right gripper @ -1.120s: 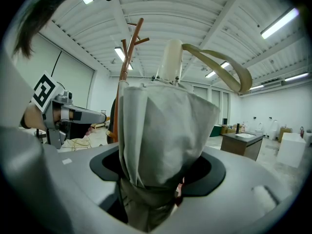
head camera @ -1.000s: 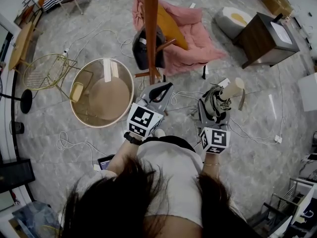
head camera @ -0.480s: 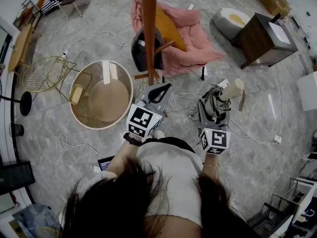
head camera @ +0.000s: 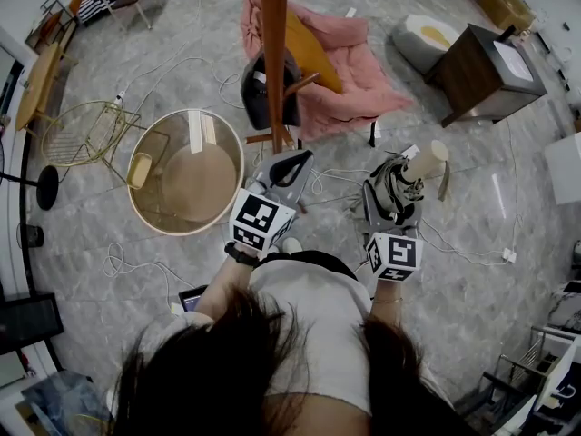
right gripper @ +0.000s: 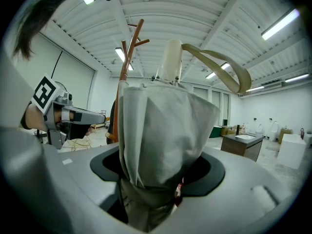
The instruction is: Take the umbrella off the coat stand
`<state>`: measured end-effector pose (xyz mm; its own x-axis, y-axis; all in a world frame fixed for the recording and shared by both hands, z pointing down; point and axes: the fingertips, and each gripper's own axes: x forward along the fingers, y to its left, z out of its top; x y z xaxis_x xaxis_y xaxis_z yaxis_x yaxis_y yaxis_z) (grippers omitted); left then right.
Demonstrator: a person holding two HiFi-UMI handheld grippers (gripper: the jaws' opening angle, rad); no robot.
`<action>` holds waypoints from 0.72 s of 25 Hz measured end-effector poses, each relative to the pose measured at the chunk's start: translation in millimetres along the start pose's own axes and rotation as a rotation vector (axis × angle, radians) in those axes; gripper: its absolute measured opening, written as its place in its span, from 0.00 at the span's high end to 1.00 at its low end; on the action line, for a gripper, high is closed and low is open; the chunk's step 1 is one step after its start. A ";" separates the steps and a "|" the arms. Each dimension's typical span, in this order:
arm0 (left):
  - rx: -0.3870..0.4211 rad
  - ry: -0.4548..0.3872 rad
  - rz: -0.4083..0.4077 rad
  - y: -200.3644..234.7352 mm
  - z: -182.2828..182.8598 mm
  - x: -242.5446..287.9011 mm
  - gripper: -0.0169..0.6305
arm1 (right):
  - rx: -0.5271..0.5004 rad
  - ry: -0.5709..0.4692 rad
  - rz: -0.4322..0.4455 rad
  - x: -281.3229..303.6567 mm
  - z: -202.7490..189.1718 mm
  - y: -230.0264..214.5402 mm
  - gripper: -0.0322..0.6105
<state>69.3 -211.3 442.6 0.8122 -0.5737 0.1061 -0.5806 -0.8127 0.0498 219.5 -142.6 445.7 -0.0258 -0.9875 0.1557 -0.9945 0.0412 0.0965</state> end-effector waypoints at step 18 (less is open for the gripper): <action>0.003 -0.006 0.017 0.5 3.1 -4.1 0.88 | 0.008 -0.011 -0.001 -2.9 3.2 -2.8 0.46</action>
<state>65.8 -209.7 439.0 0.8023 -0.5884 0.1009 -0.5945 -0.8029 0.0451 222.1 -140.3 441.8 -0.0256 -0.9891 0.1453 -0.9953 0.0388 0.0888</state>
